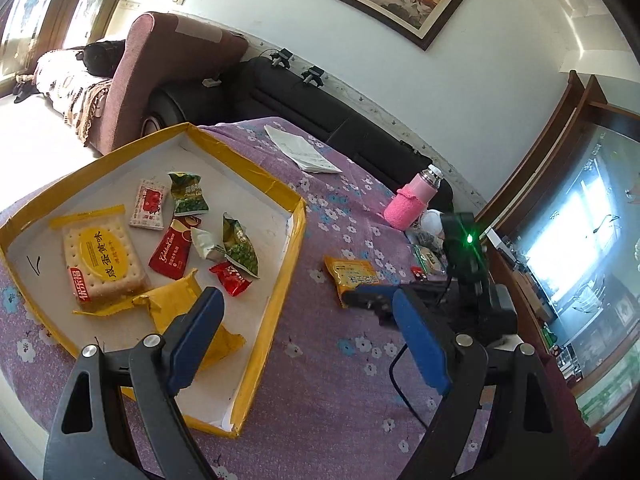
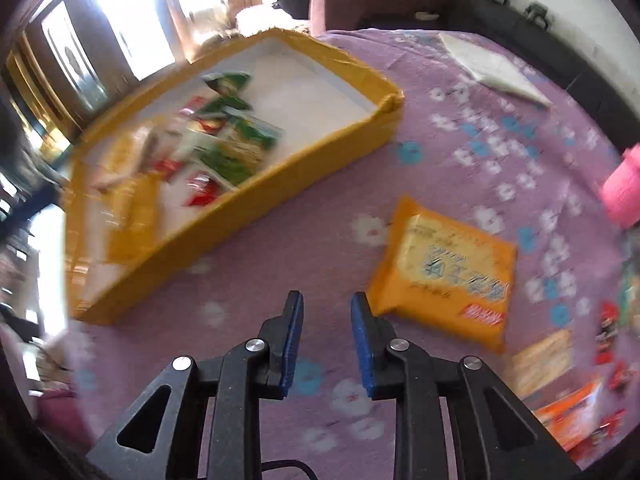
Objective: Organize snacks
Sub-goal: 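Grasp the yellow cheese biscuit pack with the left tool while the right tool grasps a wrapped cake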
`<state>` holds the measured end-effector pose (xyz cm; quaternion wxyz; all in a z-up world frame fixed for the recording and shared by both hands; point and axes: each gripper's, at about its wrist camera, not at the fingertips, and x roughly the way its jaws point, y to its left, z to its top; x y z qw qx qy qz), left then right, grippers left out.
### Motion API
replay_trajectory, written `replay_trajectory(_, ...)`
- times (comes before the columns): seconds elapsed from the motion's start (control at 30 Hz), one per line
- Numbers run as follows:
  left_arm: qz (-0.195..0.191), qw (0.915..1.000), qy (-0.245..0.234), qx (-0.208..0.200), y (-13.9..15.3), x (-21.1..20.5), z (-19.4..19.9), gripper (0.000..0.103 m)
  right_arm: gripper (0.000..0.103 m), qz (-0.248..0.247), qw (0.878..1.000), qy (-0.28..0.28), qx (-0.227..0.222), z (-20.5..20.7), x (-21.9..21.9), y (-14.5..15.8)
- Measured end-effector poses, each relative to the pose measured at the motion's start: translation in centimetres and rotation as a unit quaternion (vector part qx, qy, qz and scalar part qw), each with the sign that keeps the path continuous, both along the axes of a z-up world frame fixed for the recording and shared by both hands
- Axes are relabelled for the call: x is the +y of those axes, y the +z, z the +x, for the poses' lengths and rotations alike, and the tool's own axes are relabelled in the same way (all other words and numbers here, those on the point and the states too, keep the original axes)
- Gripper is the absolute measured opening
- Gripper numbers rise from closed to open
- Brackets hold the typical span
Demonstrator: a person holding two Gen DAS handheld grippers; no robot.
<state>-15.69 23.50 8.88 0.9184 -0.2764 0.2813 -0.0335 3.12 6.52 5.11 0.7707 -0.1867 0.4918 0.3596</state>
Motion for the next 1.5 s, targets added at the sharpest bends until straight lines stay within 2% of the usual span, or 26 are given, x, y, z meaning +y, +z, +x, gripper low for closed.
replay_trajectory(0.07,-0.009,0.9999,-0.006,0.003,-0.2,-0.1,0.1,0.087,0.039,0.014,0.995,-0.098,-0.018,2.9,-1.4,0.9)
replay_trajectory(0.13,-0.007,0.9999,-0.009,0.004,-0.2,-0.2,0.0,0.087,0.049,0.029,0.983,-0.178,-0.016,5.7,-2.6,1.0)
replay_trajectory(0.2,-0.003,0.9999,-0.01,0.003,0.0,-0.2,-0.2,0.087,0.048,0.022,0.97,-0.241,-0.007,8.7,-3.0,0.0)
replay_trajectory(0.27,-0.002,1.0,-0.008,0.002,0.1,0.1,-0.4,0.087,0.05,0.014,0.963,-0.27,0.022,10.6,-3.0,-1.6)
replay_trajectory(0.33,-0.002,1.0,-0.004,0.001,0.2,0.5,-0.4,0.087,0.047,0.006,0.961,-0.273,0.041,11.5,-2.4,-2.8)
replay_trajectory(0.4,-0.006,1.0,0.001,0.002,0.0,1.1,-0.4,0.087,0.046,-0.019,0.968,-0.25,0.02,10.8,-1.1,-2.9)
replay_trajectory(0.53,-0.021,0.9997,0.005,0.01,-0.6,1.7,0.0,0.087,0.034,-0.072,0.988,-0.135,-0.001,7.0,1.4,-2.9)
replay_trajectory(0.6,-0.022,0.9997,0.003,0.012,-0.8,1.6,0.1,0.087,0.034,-0.068,0.995,-0.077,0.016,4.2,1.6,-2.8)
replay_trajectory(0.67,-0.021,0.9997,-0.002,0.014,-0.9,1.4,0.3,0.087,0.039,-0.056,0.997,-0.039,0.037,1.8,0.9,-2.7)
replay_trajectory(0.73,-0.018,0.9997,-0.009,0.017,-1.0,0.9,0.5,0.087,0.035,-0.029,0.997,-0.015,0.065,-0.5,-0.4,-2.2)
replay_trajectory(0.77,-0.015,0.9996,-0.014,0.019,-1.1,0.6,0.6,0.087,0.033,-0.004,0.997,-0.023,0.069,-1.1,-1.6,-1.6)
replay_trajectory(0.83,-0.01,0.9993,-0.026,0.024,-1.2,-0.2,0.9,0.087,0.037,0.062,0.993,-0.082,0.056,-1.4,-5.4,0.3)
replay_trajectory(0.9,-0.003,0.9988,-0.036,0.032,-1.5,-1.3,1.3,0.087,0.04,0.113,0.981,-0.157,0.034,-0.8,-10.1,2.0)
replay_trajectory(0.97,0.004,0.9976,-0.053,0.044,-1.8,-2.7,1.9,0.087,0.046,0.115,0.967,-0.226,0.006,-0.1,-14.1,2.9)
replay_trajectory(1.1,0.026,0.9929,-0.093,0.069,-2.7,-5.9,3.1,0.087,0.048,0.154,0.943,-0.292,0.049,2.9,-19.1,1.8)
replay_trajectory(1.17,0.039,0.9896,-0.111,0.084,-3.2,-7.3,3.5,0.087,0.049,0.152,0.94,-0.301,0.057,3.8,-19.8,1.1)
replay_trajectory(1.27,0.066,0.9847,-0.126,0.1,-3.6,-9.1,3.9,0.087,0.053,0.12,0.932,-0.335,0.062,5.9,-19.4,-0.1)
replay_trajectory(1.4,0.118,0.9765,-0.135,0.12,-4.2,-11.0,4.6,0.087,0.054,0.094,0.921,-0.371,0.069,8.3,-17.2,-1.7)
replay_trajectory(1.47,0.136,0.9729,-0.138,0.127,-4.5,-11.6,5.3,0.087,0.061,0.072,0.921,-0.378,0.068,8.9,-16.0,-2.4)
replay_trajectory(1.5,0.15,0.97,-0.139,0.132,-4.7,-12.0,5.7,0.087,0.065,0.058,0.923,-0.378,0.049,8.8,-15.2,-2.2)
